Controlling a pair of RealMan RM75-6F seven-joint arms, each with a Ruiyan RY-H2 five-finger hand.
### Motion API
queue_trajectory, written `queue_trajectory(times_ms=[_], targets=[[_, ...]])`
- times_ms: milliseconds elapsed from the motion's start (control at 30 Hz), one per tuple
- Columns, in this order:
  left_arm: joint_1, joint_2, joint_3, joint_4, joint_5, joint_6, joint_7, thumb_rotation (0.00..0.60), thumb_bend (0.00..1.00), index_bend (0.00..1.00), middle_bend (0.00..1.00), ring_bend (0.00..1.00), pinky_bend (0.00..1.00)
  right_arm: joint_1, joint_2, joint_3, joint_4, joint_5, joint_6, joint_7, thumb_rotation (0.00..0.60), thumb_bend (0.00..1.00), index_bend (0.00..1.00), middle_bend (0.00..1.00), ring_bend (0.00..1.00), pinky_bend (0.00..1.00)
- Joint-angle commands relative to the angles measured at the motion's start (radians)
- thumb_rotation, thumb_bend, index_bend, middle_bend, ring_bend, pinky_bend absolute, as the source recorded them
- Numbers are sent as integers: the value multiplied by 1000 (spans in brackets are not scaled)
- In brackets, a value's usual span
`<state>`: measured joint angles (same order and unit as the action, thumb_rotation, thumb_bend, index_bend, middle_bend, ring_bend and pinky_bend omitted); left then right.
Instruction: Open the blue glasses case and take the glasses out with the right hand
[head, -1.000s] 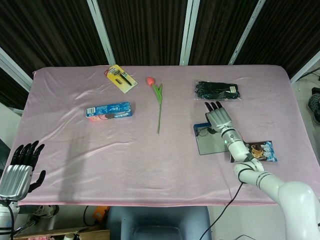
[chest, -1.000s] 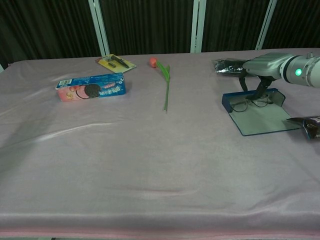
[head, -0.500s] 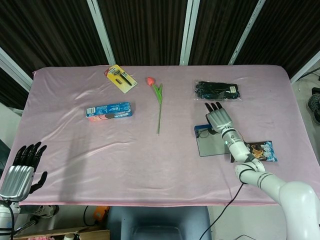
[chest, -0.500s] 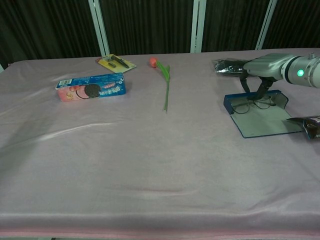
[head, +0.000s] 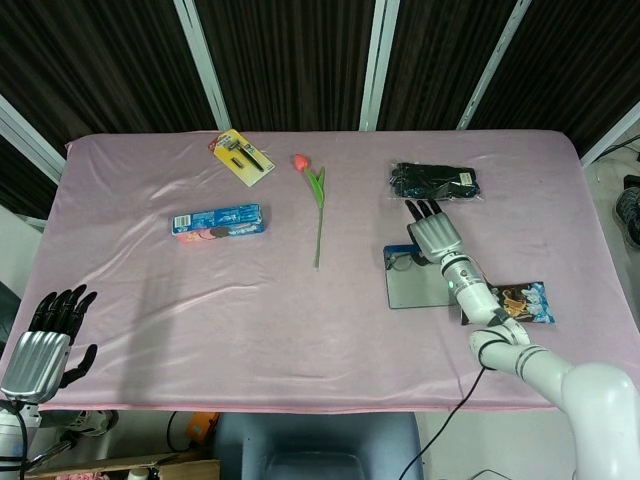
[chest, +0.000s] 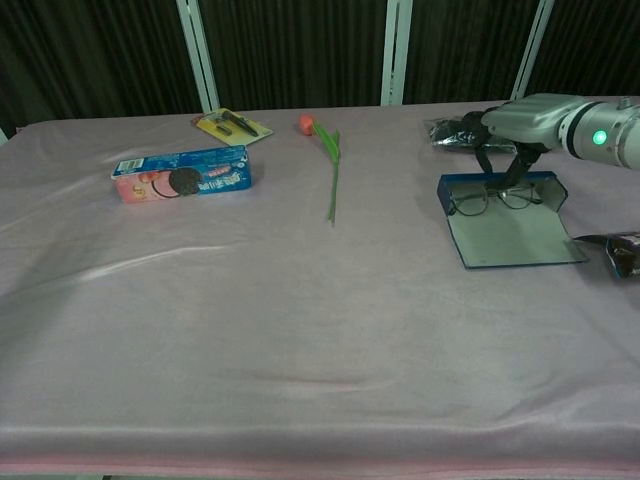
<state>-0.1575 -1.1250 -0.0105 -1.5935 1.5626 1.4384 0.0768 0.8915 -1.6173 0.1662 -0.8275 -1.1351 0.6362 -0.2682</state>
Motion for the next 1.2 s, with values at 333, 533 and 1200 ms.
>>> queue_trajectory(times_ms=[333, 533, 1200], targets=[[-2, 3, 4, -1, 5, -4, -4, 600, 388, 0, 0, 0, 18, -41, -11, 5, -54, -95, 210, -3, 600, 497, 699, 77, 0, 0], [-3, 4, 4, -1, 2, -8, -6, 600, 387, 0, 0, 0, 19, -47, -23, -4, -73, -119, 240, -24, 600, 498, 699, 81, 0, 0], [-2, 7, 6, -1, 6, -4, -11, 600, 388, 0, 0, 0, 19, -25, -80, 48, 3, -84, 287, -187, 600, 498, 696, 84, 0, 0]])
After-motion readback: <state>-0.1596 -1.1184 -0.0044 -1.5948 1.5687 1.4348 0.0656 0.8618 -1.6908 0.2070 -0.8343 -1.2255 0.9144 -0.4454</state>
